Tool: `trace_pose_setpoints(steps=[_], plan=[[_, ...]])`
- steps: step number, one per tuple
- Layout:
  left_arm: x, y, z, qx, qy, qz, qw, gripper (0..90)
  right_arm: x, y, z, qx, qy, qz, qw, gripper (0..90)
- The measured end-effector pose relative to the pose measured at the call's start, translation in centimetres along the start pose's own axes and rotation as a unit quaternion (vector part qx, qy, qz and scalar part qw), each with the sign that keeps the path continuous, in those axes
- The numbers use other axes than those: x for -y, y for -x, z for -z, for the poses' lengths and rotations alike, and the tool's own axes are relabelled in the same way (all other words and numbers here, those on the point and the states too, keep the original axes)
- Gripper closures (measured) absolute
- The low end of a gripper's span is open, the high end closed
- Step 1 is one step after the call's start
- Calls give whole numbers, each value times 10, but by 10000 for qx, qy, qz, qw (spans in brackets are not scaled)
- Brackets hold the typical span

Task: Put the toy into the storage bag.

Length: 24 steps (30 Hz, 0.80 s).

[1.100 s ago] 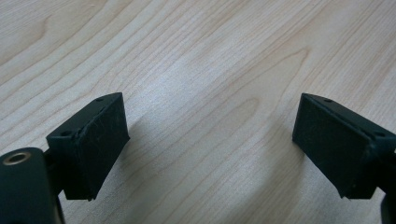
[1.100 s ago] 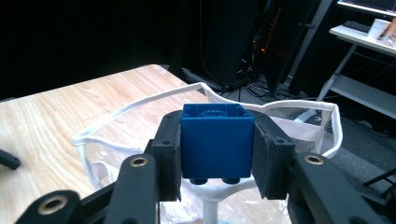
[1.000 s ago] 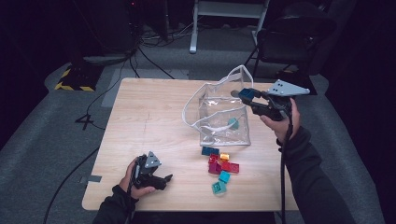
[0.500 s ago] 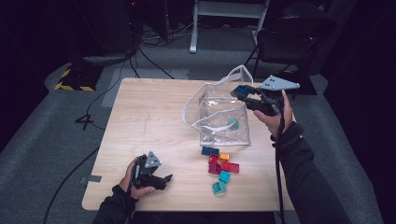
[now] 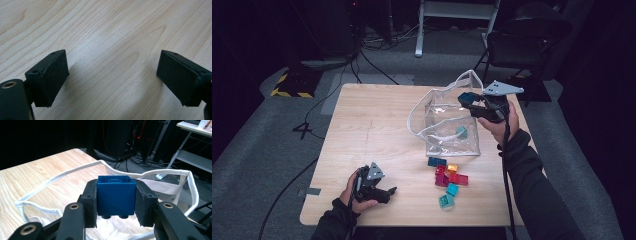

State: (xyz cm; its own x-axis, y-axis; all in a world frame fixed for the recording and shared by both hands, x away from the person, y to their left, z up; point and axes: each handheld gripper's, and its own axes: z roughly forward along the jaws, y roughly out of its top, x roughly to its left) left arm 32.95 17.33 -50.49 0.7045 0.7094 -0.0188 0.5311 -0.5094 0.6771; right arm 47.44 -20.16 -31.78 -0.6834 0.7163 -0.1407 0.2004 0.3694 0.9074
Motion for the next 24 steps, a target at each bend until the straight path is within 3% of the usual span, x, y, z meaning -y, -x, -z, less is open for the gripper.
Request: trace_pose_setpoints(steps=[7, 10, 16, 24], plan=[[0, 0, 0, -2, 3, 3, 10000, 107, 1, -1, -4, 44, -66, 13, 10000, 591], [0, 0, 0, -1, 1, 1, 10000, 107, 0, -3, -5, 201, -85, -20, 9998, 533], [0, 0, 0, -1, 1, 0, 10000, 107, 1, -3, -3, 195, -88, -25, 9998, 509], [0, 0, 0, -4, -1, -10, 10000, 107, 0, -7, 13, 132, 157, 47, 9998, 465]])
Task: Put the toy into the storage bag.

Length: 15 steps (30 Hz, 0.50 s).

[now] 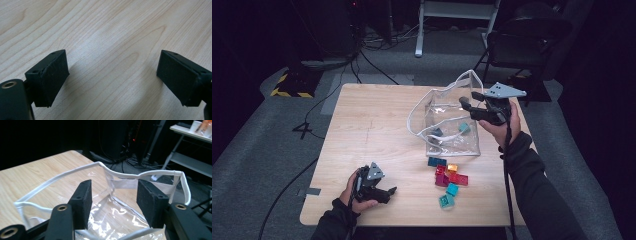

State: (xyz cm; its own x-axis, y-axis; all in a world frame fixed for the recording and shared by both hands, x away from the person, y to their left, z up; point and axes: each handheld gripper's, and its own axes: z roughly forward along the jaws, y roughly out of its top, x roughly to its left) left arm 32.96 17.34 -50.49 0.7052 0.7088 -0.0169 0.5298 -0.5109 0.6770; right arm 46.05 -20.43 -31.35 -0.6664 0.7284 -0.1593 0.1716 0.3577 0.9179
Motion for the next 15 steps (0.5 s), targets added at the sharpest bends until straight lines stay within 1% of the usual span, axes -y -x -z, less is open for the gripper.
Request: trace_pose_setpoints(steps=[2, 5, 9, 12, 15], plan=[[0, 0, 0, 0, 0, -1, 10000, 107, 0, -2, 7, -17, 70, 27, 10000, 459], [0, 0, 0, 0, 0, 1, 10000, 107, 2, -6, 19, -106, 146, 111, 9998, 453], [0, 0, 0, -1, 0, -1, 10000, 107, 9, -13, 36, -240, 252, 201, 9992, 449], [0, 0, 0, 0, -1, -2, 10000, 107, 18, -17, 44, -336, 253, 232, 9988, 446], [0, 0, 0, -1, 0, -1, 10000, 107, 27, -23, 49, -414, 192, 288, 9985, 440]])
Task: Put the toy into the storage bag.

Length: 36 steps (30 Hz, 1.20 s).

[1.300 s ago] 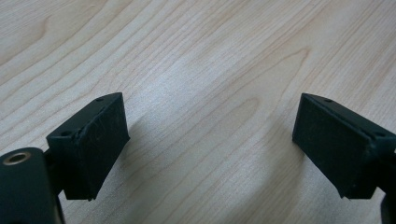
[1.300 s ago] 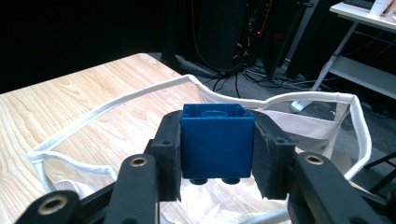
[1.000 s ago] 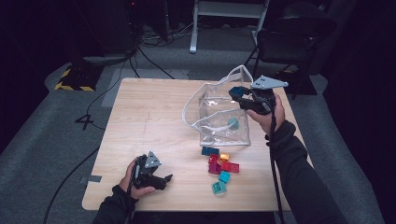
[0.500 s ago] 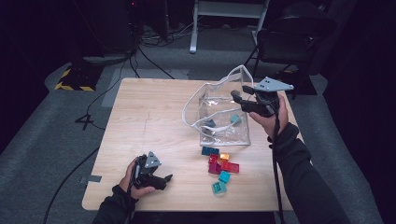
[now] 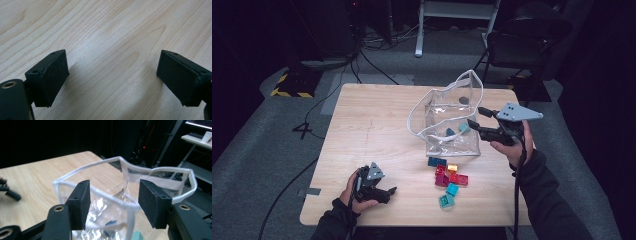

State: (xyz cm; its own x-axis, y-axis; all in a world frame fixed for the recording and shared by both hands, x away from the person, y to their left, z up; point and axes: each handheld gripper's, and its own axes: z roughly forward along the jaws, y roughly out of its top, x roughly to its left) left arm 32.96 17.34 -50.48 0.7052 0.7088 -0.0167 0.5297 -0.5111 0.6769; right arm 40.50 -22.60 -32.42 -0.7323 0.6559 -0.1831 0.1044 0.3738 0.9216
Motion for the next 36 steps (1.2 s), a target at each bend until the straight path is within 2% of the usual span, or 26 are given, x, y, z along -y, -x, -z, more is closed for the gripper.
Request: trace_pose_setpoints(steps=[7, 11, 16, 21, 25, 32, 36], plan=[[0, 0, 0, 1, 0, -1, 10000, 107, 24, -18, 8, -283, -87, 128, 9995, 427], [0, 0, 0, 0, 0, 0, 10000, 107, 39, -27, 10, -387, -227, 248, 9987, 410], [0, 0, 0, -1, -1, -1, 10000, 107, 58, -34, 11, -555, -367, 215, 9976, 404], [0, 0, 0, 0, 0, -1, 10000, 107, 84, -40, 6, -801, -717, 235, 9939, 389], [0, 0, 0, -1, 1, 1, 10000, 107, 101, -42, 1, -913, -925, 205, 9913, 385], [0, 0, 0, -1, -1, 0, 10000, 107, 126, -43, -7, -1079, -1225, 125, 9865, 370], [0, 0, 0, -1, 0, 0, 10000, 107, 138, -48, -13, -1165, -1415, 158, 9829, 365]])
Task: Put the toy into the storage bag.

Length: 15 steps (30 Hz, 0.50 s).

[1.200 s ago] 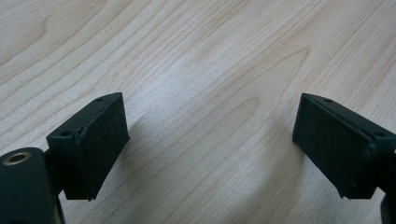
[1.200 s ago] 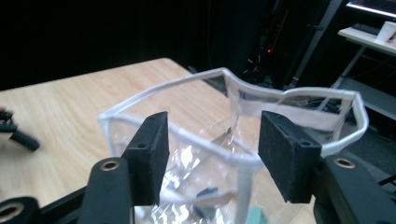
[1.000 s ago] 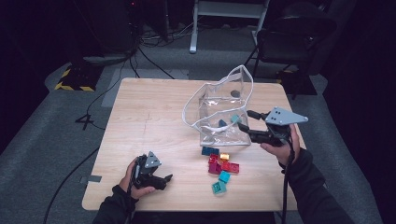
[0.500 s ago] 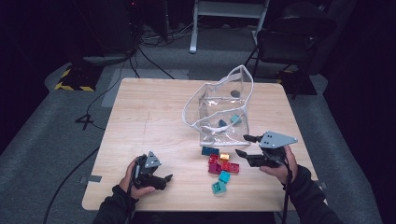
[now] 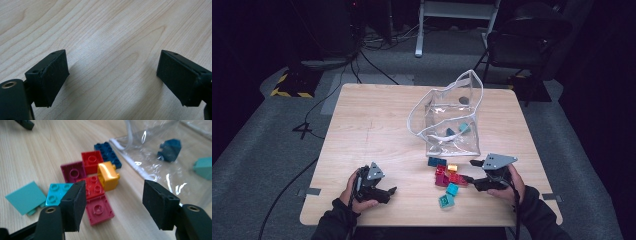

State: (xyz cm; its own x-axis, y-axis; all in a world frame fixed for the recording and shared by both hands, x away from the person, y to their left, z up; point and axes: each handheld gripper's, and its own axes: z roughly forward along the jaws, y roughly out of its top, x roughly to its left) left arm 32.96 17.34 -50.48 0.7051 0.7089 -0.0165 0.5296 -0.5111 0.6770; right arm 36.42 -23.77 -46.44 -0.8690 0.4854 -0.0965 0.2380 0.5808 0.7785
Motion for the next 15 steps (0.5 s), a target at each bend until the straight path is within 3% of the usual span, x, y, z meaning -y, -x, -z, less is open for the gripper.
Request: trace_pose_setpoints(steps=[8, 11, 15], plan=[[0, 0, 0, 0, -1, -1, 10000, 107, 13, -2, -17, -144, -284, 15, 9995, 358], [0, 0, 0, 1, -1, -1, 10000, 107, 18, 0, -21, -271, -309, -121, 9991, 357], [0, 0, 0, 0, -2, -2, 10000, 107, 22, -1, -28, -266, -444, -69, 9986, 355]])
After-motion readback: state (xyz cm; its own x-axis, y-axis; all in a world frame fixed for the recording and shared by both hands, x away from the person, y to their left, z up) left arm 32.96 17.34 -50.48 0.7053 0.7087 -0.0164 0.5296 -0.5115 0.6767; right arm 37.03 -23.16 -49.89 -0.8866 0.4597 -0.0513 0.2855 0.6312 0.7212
